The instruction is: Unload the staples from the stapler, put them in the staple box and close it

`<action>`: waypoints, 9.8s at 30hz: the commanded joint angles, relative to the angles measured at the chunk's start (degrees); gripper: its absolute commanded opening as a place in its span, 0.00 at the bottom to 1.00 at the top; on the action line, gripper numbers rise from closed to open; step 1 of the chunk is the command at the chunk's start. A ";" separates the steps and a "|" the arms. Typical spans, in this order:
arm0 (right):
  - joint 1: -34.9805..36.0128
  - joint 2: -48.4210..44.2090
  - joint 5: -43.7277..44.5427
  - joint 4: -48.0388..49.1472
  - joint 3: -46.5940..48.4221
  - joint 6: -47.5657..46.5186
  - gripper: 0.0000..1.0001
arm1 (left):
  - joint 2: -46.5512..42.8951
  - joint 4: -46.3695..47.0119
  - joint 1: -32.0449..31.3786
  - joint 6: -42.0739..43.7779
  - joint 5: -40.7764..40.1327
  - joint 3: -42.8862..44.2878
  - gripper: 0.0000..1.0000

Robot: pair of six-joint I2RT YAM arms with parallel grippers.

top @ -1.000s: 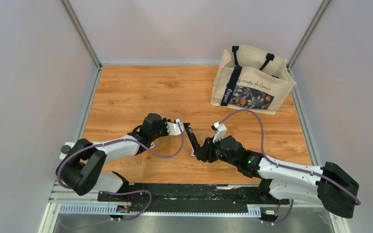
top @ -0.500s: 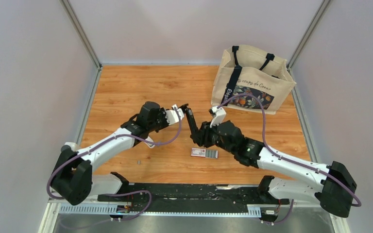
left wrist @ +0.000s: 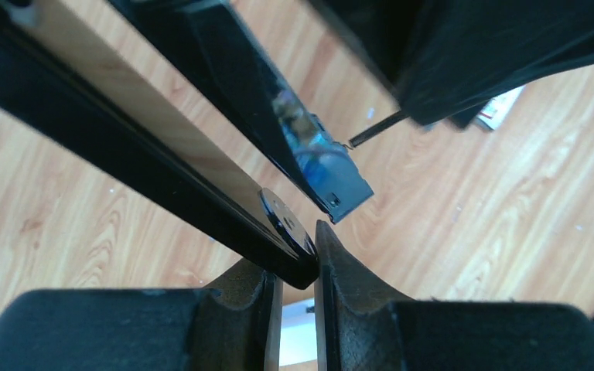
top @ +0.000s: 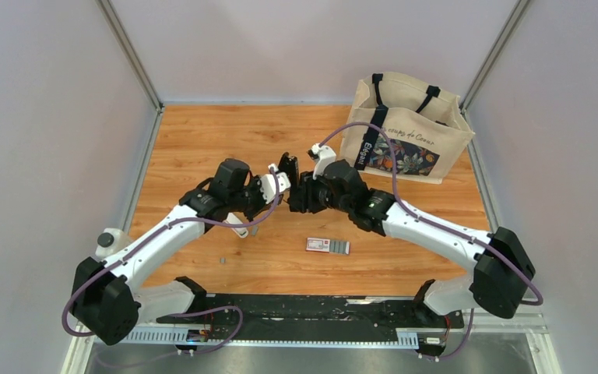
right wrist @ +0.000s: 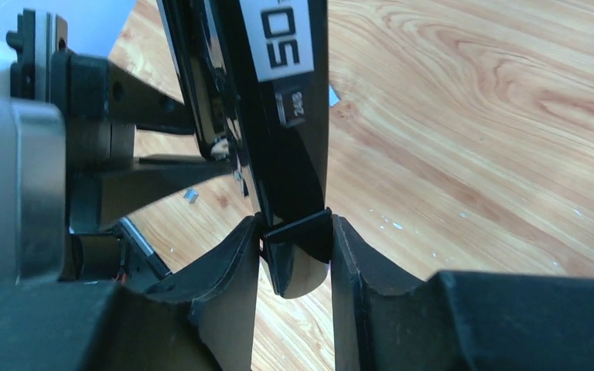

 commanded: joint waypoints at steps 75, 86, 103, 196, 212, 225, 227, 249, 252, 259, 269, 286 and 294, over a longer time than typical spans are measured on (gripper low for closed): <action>-1.09 -6.07 10.28 14.46 -10.69 -2.33 0.67 | 24.50 -14.30 7.88 40.68 -1.75 15.42 0.85; -2.93 -29.19 14.86 6.63 -20.10 -1.54 0.59 | 29.52 -15.98 6.83 45.79 -2.45 16.92 0.80; -5.66 -33.50 11.96 2.07 -20.90 -1.54 0.52 | 34.79 -15.36 4.63 50.80 -5.70 18.85 0.80; -11.11 -25.07 -28.30 17.89 -1.66 8.14 0.57 | 9.83 77.81 9.29 -103.89 53.72 17.10 0.02; -9.44 -19.09 -28.74 19.29 2.66 6.90 0.54 | 9.74 76.22 8.14 -100.46 53.19 14.98 0.02; -8.21 -17.25 -28.56 21.49 3.45 7.34 0.44 | 9.57 75.34 8.06 -99.23 53.97 14.11 0.02; -8.12 -17.33 -28.56 21.66 3.45 7.43 0.43 | 9.48 74.99 8.06 -98.61 53.80 14.10 0.02; -7.59 -19.00 -27.51 17.64 0.99 6.38 0.12 | 7.82 61.59 7.88 -85.38 55.47 14.36 0.35; -7.68 -20.75 -26.98 14.65 -1.37 5.76 0.12 | 5.79 32.72 7.88 -64.20 52.31 20.32 0.47; -7.68 -27.87 -22.50 6.65 -8.58 4.09 0.12 | 8.60 -13.85 5.69 -29.02 30.97 35.28 0.53; -7.77 -40.77 -10.38 -14.35 -15.53 1.98 0.12 | 16.85 -13.89 -5.73 -15.91 15.57 25.64 0.57; -7.86 -55.39 0.88 -35.02 -17.12 6.64 0.15 | 36.27 -5.69 -14.17 -16.44 3.89 28.17 0.52; -7.77 -54.34 4.22 -35.46 -15.45 7.95 0.15 | 41.03 -6.49 -16.29 -17.13 0.01 30.98 0.49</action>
